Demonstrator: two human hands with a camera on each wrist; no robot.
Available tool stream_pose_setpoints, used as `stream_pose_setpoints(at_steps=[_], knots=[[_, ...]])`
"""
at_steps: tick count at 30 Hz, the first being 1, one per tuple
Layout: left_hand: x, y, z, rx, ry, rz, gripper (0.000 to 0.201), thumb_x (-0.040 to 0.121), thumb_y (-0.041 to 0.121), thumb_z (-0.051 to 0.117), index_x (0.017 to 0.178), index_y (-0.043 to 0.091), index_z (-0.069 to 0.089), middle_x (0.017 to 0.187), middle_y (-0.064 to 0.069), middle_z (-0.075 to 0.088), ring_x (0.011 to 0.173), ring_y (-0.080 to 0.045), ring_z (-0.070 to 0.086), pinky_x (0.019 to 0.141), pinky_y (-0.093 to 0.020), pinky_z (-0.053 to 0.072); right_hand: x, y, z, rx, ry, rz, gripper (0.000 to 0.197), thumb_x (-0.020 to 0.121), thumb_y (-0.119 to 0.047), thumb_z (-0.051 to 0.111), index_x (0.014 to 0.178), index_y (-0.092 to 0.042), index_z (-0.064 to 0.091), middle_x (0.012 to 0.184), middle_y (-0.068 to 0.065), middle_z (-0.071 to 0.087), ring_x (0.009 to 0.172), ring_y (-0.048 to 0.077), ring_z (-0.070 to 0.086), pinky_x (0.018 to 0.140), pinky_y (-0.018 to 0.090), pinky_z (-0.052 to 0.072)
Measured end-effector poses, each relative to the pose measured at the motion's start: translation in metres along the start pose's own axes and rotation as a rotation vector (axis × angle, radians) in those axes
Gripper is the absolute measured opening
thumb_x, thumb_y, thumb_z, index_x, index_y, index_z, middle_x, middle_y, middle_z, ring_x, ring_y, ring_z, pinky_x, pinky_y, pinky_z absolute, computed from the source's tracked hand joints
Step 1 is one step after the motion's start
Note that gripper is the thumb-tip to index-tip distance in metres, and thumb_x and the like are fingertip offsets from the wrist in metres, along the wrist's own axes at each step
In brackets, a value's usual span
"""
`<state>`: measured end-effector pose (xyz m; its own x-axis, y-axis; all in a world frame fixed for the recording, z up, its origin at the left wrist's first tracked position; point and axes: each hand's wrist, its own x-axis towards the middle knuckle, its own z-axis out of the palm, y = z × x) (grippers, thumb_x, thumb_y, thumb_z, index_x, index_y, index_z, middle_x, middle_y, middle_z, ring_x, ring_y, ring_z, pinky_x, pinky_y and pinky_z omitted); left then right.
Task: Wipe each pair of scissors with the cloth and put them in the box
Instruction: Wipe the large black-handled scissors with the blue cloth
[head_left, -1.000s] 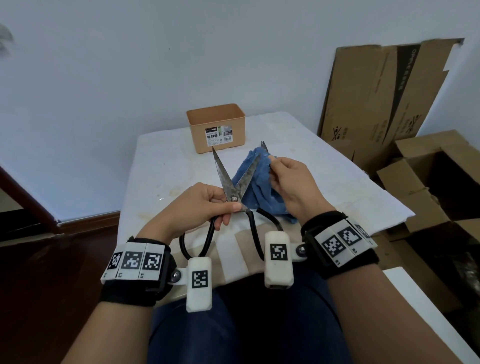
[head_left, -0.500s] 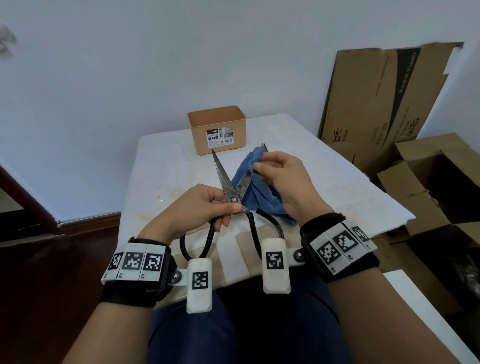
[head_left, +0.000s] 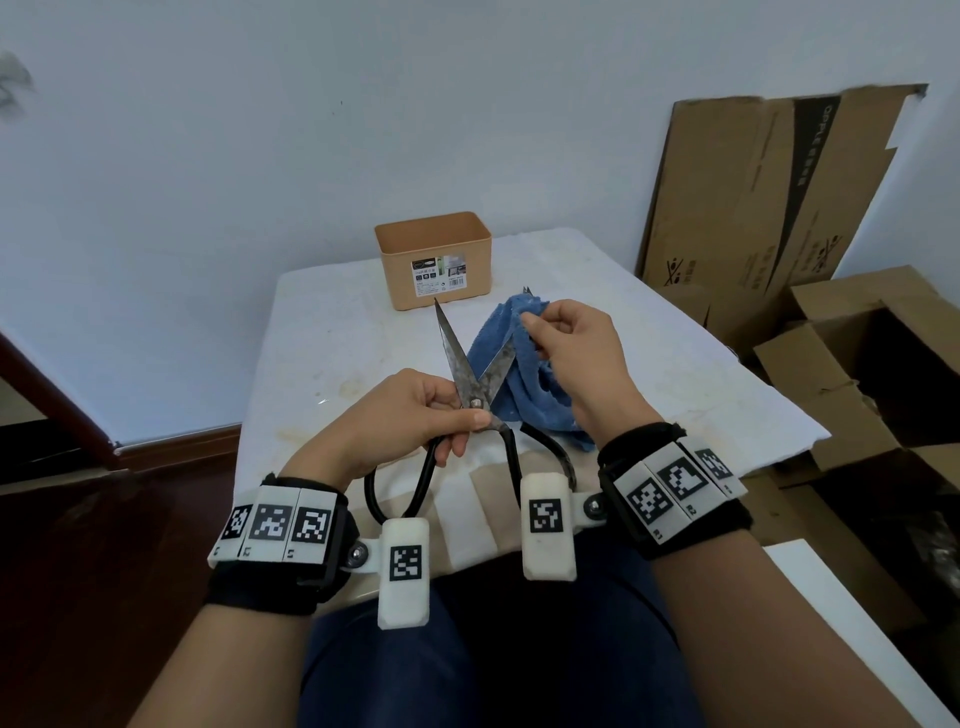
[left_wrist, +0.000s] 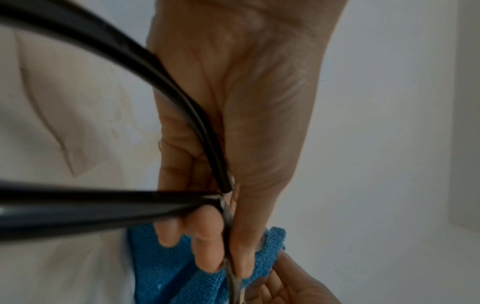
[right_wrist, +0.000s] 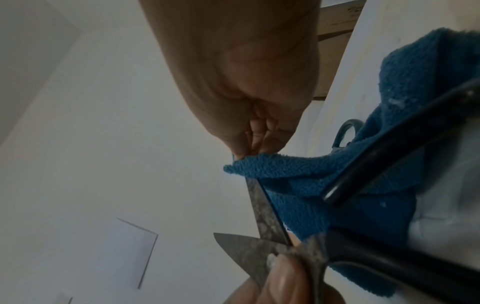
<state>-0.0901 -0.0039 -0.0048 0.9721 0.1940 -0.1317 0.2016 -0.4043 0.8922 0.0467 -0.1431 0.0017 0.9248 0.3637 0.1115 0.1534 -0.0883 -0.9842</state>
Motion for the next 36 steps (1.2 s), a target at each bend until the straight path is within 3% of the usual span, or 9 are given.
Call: stream_pose_setpoints(at_steps=[3,6,9,11,14,20,25,29,36], knots=[[0.000,0.000,0.001,0.011,-0.003,-0.004,0.034,0.088,0.032,0.075,0.066,0.007,0.067,0.061,-0.014,0.064,0.056,-0.021,0.055,0.072,-0.033,0.048,0.000,0.002,-0.001,0.041,-0.012,0.028,0.015,0.093,-0.018,0.063,0.079,-0.011,0.062,0.064,-0.004,0.062,0.057,0.002,0.056,0.061,0.019,0.047],[0.000,0.001,0.001,0.016,-0.010,-0.001,0.033,0.088,0.031,0.075,0.062,0.013,0.066,0.060,-0.012,0.064,0.055,-0.019,0.054,0.070,-0.031,0.047,-0.001,0.003,-0.002,0.095,-0.026,0.063,0.018,0.094,-0.017,0.063,0.077,-0.014,0.061,0.064,-0.003,0.062,0.057,0.004,0.055,0.061,0.018,0.048],[-0.001,-0.001,0.000,0.018,-0.010,0.005,0.034,0.087,0.033,0.075,0.063,0.011,0.066,0.068,-0.024,0.065,0.055,-0.021,0.054,0.071,-0.032,0.047,-0.003,0.003,-0.002,0.155,-0.043,0.095,0.019,0.094,-0.016,0.062,0.076,-0.014,0.059,0.065,-0.002,0.058,0.056,0.004,0.052,0.057,0.015,0.046],[-0.001,-0.002,0.000,0.014,-0.010,0.000,0.035,0.086,0.034,0.076,0.065,0.009,0.067,0.071,-0.028,0.065,0.056,-0.022,0.054,0.071,-0.034,0.047,-0.003,0.004,-0.002,0.209,-0.060,0.113,0.021,0.095,-0.016,0.062,0.074,-0.014,0.059,0.067,0.000,0.058,0.062,0.007,0.053,0.064,0.018,0.049],[-0.001,-0.003,0.000,-0.001,-0.007,-0.008,0.035,0.086,0.033,0.076,0.068,0.005,0.067,0.068,-0.021,0.065,0.056,-0.021,0.054,0.071,-0.034,0.047,-0.003,0.006,-0.001,0.302,-0.091,0.145,0.019,0.095,-0.014,0.061,0.077,-0.012,0.061,0.075,0.004,0.059,0.070,0.011,0.055,0.073,0.022,0.052],[-0.003,-0.002,0.000,-0.009,0.007,-0.002,0.032,0.088,0.029,0.074,0.069,0.004,0.066,0.063,-0.012,0.065,0.054,-0.018,0.053,0.068,-0.027,0.049,-0.006,0.004,0.000,0.437,-0.101,0.214,0.019,0.097,-0.009,0.056,0.078,-0.009,0.060,0.076,0.005,0.060,0.065,0.009,0.056,0.066,0.016,0.054],[-0.007,-0.003,-0.002,-0.025,0.026,-0.014,0.034,0.089,0.026,0.073,0.072,-0.001,0.065,0.053,-0.002,0.062,0.053,-0.016,0.053,0.066,-0.021,0.047,-0.006,0.002,-0.009,0.634,-0.019,0.292,0.018,0.100,-0.010,0.051,0.085,-0.007,0.061,0.075,0.004,0.063,0.064,0.008,0.061,0.071,0.020,0.054],[-0.007,-0.005,-0.005,-0.041,0.039,-0.017,0.034,0.088,0.028,0.074,0.072,-0.001,0.066,0.057,-0.006,0.063,0.052,-0.016,0.052,0.068,-0.026,0.048,-0.006,0.002,-0.014,0.528,0.060,0.264,0.015,0.098,-0.019,0.056,0.091,-0.012,0.067,0.078,0.003,0.063,0.062,0.007,0.060,0.062,0.019,0.053],[-0.004,-0.005,-0.005,-0.044,0.031,-0.014,0.037,0.087,0.030,0.075,0.073,-0.003,0.066,0.064,-0.014,0.065,0.054,-0.019,0.054,0.071,-0.032,0.050,-0.014,-0.007,-0.007,0.275,0.008,0.130,0.015,0.094,-0.025,0.063,0.107,-0.019,0.064,0.091,0.001,0.071,0.079,0.007,0.067,0.075,0.021,0.057]])
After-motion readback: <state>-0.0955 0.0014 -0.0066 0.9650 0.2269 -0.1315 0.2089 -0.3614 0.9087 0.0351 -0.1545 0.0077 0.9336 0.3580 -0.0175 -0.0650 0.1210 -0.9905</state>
